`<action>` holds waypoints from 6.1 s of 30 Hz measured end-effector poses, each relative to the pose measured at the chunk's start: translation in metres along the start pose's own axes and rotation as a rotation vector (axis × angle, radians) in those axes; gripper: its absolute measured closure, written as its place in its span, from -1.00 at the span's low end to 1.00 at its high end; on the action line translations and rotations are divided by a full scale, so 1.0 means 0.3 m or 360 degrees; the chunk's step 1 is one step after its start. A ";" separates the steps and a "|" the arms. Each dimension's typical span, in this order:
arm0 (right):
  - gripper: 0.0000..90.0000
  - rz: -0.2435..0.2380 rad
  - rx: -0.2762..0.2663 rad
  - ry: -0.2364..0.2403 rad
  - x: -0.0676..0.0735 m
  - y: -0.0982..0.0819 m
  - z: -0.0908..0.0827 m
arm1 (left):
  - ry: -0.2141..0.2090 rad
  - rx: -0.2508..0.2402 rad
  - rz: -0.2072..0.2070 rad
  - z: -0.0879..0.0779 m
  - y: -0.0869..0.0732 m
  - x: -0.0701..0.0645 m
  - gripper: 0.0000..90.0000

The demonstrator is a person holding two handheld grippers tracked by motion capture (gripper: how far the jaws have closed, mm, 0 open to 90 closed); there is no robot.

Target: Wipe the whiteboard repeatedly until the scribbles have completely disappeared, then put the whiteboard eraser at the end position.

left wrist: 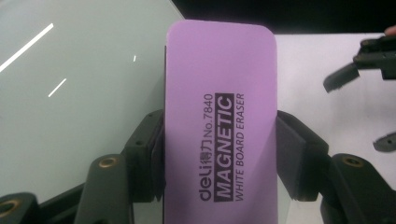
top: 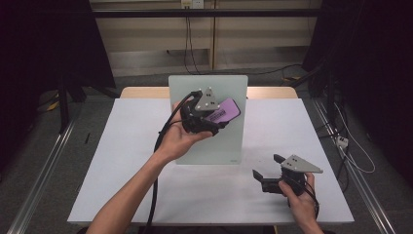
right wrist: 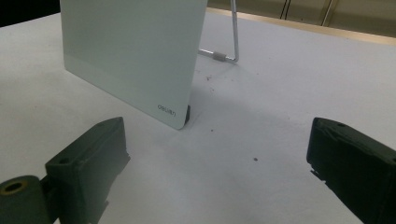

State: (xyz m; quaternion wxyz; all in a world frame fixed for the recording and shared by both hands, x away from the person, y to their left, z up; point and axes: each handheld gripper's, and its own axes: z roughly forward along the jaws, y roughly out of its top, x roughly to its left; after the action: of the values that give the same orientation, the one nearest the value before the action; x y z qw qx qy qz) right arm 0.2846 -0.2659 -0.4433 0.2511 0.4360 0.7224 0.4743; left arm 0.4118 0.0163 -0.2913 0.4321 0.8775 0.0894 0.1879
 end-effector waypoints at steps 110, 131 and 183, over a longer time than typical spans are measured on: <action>-0.89 -0.0013 0.0008 0.0020 0.006 0.004 0.016 | -0.0616 0.0626 -0.0233 0.168 -0.385 -0.256 -0.10; -0.89 -0.0024 0.0013 0.0025 0.005 0.003 0.019 | -0.0528 0.0528 -0.0282 0.162 -0.397 -0.249 -0.67; -0.89 0.0013 0.0045 -0.0003 0.009 -0.008 0.009 | 0.0346 -0.0161 -0.0917 -0.359 -0.769 -0.145 -0.86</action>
State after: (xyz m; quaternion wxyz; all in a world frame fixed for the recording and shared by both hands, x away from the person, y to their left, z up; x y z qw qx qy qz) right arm 0.2845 -0.2627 -0.4467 0.2437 0.4429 0.7269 0.4648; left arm 0.3293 0.2213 -0.4250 0.4987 0.7681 0.3707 0.1548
